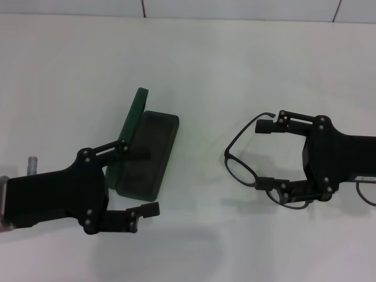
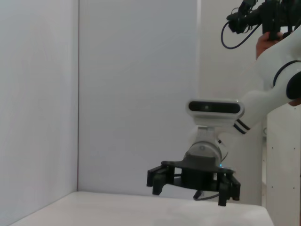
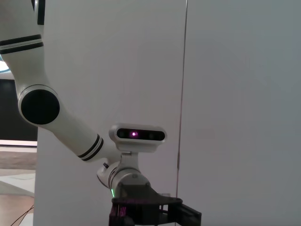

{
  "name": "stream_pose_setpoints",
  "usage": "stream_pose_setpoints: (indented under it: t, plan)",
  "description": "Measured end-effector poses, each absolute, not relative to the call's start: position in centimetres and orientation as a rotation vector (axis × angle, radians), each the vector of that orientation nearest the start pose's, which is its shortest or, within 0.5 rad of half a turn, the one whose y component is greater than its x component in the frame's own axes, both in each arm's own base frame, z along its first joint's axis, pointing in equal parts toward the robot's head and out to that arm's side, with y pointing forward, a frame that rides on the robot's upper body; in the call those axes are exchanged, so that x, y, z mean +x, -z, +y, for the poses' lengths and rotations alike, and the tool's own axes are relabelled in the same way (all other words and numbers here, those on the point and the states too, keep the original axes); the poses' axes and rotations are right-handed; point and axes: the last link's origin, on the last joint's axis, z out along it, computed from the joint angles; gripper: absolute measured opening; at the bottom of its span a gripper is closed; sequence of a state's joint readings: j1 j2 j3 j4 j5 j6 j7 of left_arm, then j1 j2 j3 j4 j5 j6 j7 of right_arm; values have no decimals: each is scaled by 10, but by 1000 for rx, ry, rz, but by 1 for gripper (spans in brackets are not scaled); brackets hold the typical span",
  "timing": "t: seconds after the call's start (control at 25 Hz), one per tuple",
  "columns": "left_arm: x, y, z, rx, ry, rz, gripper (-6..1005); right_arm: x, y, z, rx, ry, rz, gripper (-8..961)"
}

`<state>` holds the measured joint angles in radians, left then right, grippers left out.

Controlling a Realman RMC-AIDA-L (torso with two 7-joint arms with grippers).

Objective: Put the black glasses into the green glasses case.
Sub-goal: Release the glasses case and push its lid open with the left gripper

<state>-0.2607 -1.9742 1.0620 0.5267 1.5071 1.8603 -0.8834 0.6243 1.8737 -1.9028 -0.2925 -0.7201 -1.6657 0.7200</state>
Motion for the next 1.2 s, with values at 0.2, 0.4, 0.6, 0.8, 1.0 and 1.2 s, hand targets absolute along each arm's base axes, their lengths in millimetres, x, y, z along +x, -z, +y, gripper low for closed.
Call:
stream_pose_setpoints:
  t: [0.2, 0.4, 0.6, 0.8, 1.0, 1.2]
  plan:
    - [-287, -16, 226, -2726, 1115, -138, 882, 215, 20, 301, -2860, -1140, -170, 841]
    - [-287, -15, 225, -2726, 1117, -143, 873, 214, 23, 300, -2879, -1132, -179, 841]
    - [-288, -19, 231, -2628, 1158, -212, 863, 216, 23, 299, -2875, -1131, -167, 841]
    - [-301, -42, 271, -2406, 1083, -649, 854, 224, 15, 301, -2793, -1148, -106, 841]
    - [-296, -56, 301, -2489, 826, -948, 844, 235, 3, 302, -2687, -1164, -45, 840]
    - [-284, -57, 314, -2544, 533, -1057, 785, 237, -1, 302, -2665, -1162, -35, 840]
